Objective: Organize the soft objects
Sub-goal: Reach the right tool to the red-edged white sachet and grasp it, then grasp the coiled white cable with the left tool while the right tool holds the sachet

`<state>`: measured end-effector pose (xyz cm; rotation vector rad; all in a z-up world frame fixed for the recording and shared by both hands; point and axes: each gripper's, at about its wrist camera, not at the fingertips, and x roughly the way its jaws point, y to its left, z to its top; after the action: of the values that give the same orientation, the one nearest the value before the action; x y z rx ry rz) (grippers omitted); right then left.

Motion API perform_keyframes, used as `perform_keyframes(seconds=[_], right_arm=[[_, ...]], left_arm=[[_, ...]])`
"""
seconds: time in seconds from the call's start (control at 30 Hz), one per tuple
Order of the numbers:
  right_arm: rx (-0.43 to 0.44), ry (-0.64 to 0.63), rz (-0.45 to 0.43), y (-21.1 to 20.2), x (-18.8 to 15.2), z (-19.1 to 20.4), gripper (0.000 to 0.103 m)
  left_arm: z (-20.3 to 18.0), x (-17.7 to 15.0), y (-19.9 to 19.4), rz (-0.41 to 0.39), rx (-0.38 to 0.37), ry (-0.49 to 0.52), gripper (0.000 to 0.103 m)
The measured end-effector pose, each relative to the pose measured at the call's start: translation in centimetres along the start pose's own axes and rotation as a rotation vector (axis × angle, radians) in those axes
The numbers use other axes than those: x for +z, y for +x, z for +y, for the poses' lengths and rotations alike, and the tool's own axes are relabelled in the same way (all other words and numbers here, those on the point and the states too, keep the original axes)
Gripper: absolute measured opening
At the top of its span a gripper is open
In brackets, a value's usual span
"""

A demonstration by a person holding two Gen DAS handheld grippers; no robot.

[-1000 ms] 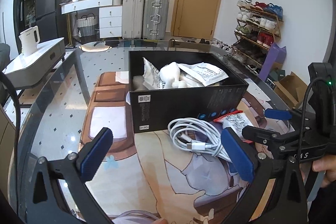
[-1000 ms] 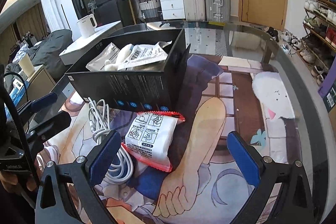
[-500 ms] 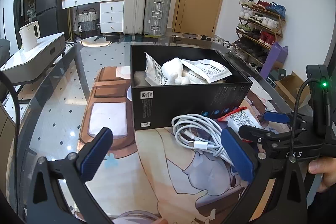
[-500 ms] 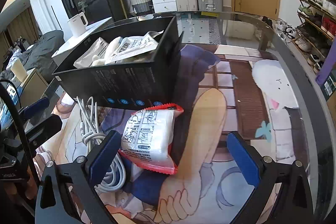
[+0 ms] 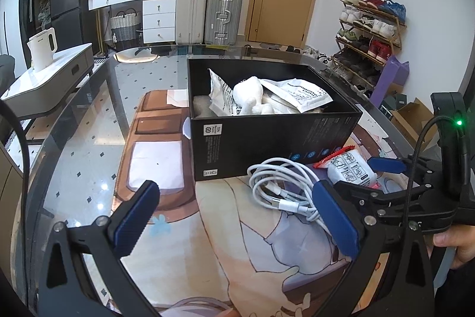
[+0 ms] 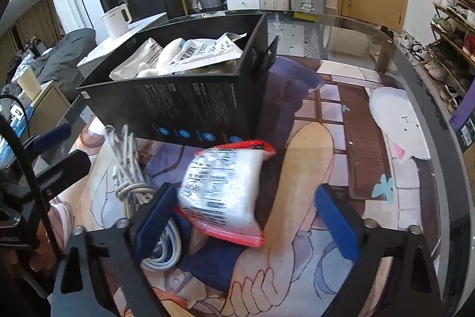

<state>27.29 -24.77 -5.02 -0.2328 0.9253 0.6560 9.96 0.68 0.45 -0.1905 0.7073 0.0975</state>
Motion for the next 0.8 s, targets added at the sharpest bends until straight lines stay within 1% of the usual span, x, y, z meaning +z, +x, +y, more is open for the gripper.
perform_keyframes(seconds=[0.1,0.13,0.17,0.23,0.3,0.4,0.7,0.8], right_arm=[[0.001,-0.018,0.004,0.1,0.1,0.4,0.083],[0.001,-0.028,0.004,0.1,0.2,0.5,0.079],[-0.003,-0.037,0.004,0.1,0.2,0.7,0.076],[-0.008,-0.060,0.005,0.0,0.2,1.1,0.063],[0.011,-0.066,0.003,-0.2,0.0,1.3,0.060],[0.033,-0.062,-0.001,-0.6,-0.5,1.4,0.055],[0.079,-0.084,-0.012,-1.7,-2.3,2.4,0.055],[0.107,-0.096,-0.006,-1.8,-2.5,2.7,0.054]], left_arm=[[0.0,0.0,0.0,0.001,0.002,0.001,0.103],[0.0,0.0,0.0,0.001,0.000,0.001,0.103],[0.0,0.0,0.0,0.002,0.000,0.002,0.103],[0.2,0.0,0.0,0.003,0.000,0.006,0.103],[0.3,0.0,0.0,0.005,0.000,0.006,0.103],[0.4,0.0,0.0,0.008,0.004,0.008,0.103],[-0.2,-0.5,0.3,0.037,0.014,0.037,0.103],[-0.6,-0.6,0.3,0.048,0.001,0.046,0.103]])
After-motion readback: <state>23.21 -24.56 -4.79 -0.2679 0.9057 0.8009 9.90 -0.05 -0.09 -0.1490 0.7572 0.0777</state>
